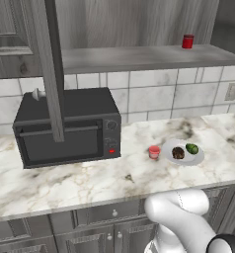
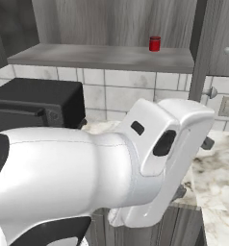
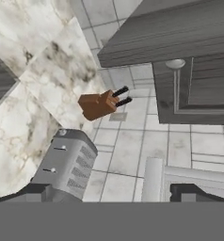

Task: Pick the avocado and bread from the counter and place them on the plate. Then pick the jam from the cabinet and place it next to the plate. Lastly close the cabinet door.

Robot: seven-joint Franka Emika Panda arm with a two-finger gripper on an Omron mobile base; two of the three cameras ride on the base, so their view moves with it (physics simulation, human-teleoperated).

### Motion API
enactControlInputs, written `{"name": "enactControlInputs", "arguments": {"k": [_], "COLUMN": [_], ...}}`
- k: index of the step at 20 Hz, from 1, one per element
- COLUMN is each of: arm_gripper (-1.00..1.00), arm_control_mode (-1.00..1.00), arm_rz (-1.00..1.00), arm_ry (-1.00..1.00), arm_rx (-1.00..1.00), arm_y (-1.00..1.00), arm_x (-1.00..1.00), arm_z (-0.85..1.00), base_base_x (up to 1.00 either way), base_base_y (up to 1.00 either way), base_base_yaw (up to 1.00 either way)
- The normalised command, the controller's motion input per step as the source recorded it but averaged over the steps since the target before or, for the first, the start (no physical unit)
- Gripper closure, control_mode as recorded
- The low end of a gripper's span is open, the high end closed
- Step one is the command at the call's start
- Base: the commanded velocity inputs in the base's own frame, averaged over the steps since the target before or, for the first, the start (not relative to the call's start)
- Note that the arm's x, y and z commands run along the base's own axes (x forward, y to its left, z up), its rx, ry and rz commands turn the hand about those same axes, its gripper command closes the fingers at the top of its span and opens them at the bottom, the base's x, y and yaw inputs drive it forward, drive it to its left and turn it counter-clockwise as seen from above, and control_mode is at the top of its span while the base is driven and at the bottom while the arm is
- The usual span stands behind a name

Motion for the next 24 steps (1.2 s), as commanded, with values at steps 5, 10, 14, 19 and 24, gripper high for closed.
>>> {"name": "enactControlInputs", "arguments": {"k": [5,10,14,19,24], "arm_gripper": [-1.0,-1.0,-1.0,-1.0,-1.0], "arm_control_mode": [-1.0,-1.0,-1.0,-1.0,-1.0], "arm_rz": [0.02,0.03,0.07,0.1,0.1], "arm_ry": [0.0,0.0,-0.04,-0.11,-0.07], "arm_rx": [0.0,0.0,0.0,0.0,0.0], "arm_y": [-0.26,-0.23,-0.16,-0.19,-0.2], "arm_x": [0.01,0.07,0.17,0.21,0.24], "arm_z": [0.17,0.17,0.03,0.0,0.0], "base_base_x": [0.0,0.0,0.0,0.0,0.0], "base_base_y": [0.0,0.0,0.0,0.0,0.0], "base_base_yaw": [0.0,0.0,0.0,0.0,0.0]}}
